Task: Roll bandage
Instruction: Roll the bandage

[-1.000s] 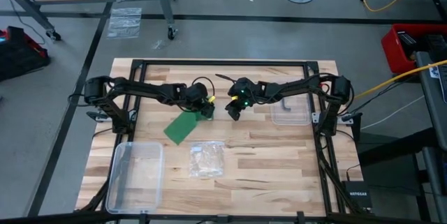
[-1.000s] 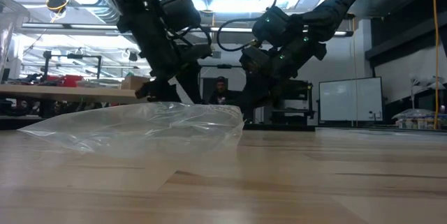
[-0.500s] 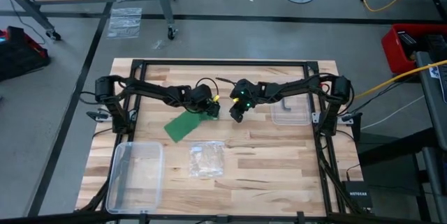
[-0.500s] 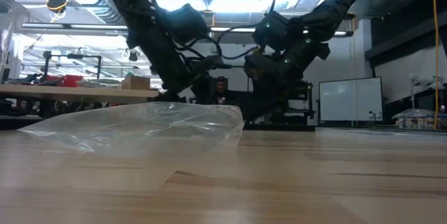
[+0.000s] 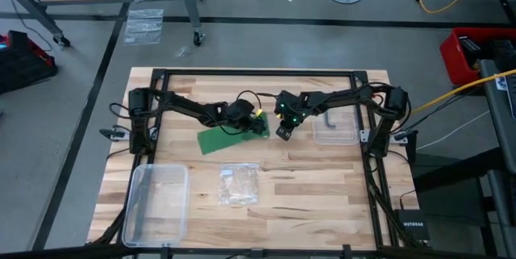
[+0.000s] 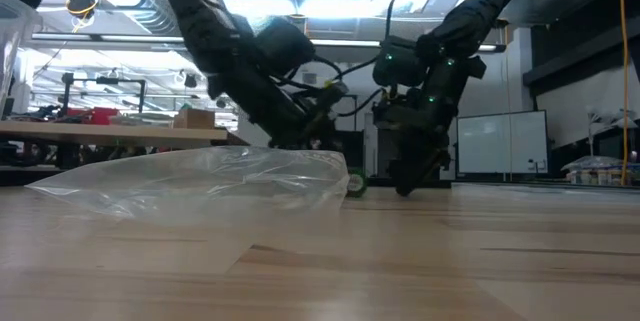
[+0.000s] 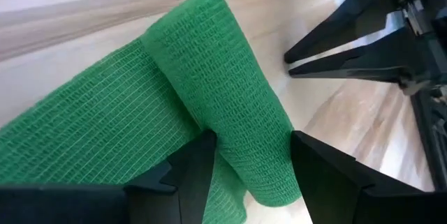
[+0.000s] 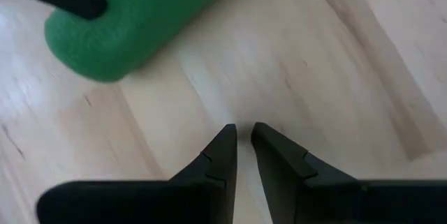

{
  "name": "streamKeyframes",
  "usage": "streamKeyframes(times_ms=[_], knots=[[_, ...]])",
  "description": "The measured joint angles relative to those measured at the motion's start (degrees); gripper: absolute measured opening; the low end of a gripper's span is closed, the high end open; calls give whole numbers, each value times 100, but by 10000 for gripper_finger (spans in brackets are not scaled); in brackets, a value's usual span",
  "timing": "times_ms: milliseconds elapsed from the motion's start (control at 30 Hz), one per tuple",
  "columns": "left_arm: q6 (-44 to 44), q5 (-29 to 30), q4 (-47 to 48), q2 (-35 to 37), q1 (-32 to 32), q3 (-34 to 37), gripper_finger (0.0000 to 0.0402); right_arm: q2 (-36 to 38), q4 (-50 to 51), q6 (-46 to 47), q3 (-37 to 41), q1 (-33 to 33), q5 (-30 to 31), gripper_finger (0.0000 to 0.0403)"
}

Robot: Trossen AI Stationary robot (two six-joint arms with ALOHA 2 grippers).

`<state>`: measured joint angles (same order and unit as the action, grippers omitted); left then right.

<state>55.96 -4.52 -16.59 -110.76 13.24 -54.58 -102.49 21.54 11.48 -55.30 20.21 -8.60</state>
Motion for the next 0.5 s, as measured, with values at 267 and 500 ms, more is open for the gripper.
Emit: streamKeyframes(times_ms=[267,500], knots=[[-579,-265,126,-629,-13,-991,182,533,1102,-141,30,200,1086,60],[-881,-268,108,-571,14,-1328,182,692,1424,-121,30,233,1361,60]])
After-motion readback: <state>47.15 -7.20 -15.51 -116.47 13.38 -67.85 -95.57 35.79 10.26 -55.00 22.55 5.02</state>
